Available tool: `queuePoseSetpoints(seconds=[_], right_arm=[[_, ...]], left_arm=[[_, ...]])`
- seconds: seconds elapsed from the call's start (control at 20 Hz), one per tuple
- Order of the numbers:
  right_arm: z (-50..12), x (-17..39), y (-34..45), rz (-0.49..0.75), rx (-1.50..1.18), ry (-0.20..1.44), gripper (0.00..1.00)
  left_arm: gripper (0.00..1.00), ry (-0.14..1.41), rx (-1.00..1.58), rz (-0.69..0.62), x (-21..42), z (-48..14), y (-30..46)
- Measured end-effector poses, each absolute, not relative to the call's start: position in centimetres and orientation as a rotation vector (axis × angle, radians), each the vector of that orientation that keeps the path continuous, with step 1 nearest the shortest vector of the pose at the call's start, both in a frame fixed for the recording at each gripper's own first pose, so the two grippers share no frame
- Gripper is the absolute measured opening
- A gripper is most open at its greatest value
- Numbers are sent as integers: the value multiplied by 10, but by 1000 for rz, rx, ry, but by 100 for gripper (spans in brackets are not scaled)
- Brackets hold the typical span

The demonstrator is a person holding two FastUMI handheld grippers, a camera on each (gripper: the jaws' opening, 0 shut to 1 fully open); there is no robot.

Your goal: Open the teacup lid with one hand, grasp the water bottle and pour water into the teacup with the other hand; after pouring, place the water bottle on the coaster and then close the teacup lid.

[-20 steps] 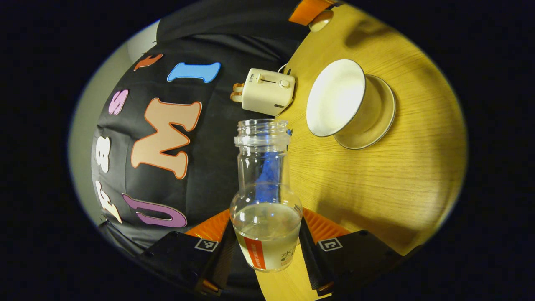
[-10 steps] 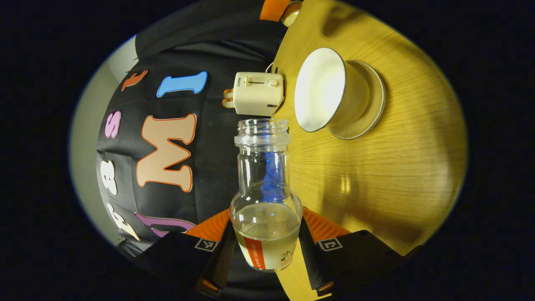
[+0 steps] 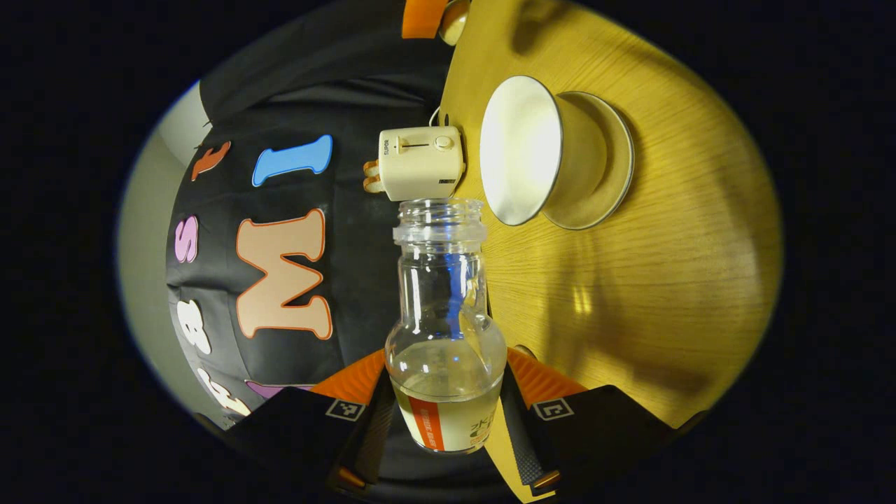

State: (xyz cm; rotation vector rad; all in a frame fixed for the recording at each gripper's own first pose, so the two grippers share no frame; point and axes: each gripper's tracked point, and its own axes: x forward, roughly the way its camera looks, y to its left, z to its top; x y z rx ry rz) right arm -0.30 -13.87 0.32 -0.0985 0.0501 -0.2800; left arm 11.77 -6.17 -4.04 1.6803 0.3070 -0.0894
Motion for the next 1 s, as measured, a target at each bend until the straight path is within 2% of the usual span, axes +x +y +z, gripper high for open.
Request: queuePoseSetpoints(seconds=[1.0], right_arm=[[4, -3, -141, -293, -100, 50, 36]], left_arm=[[71, 254, 1879, -74, 124, -8, -69]])
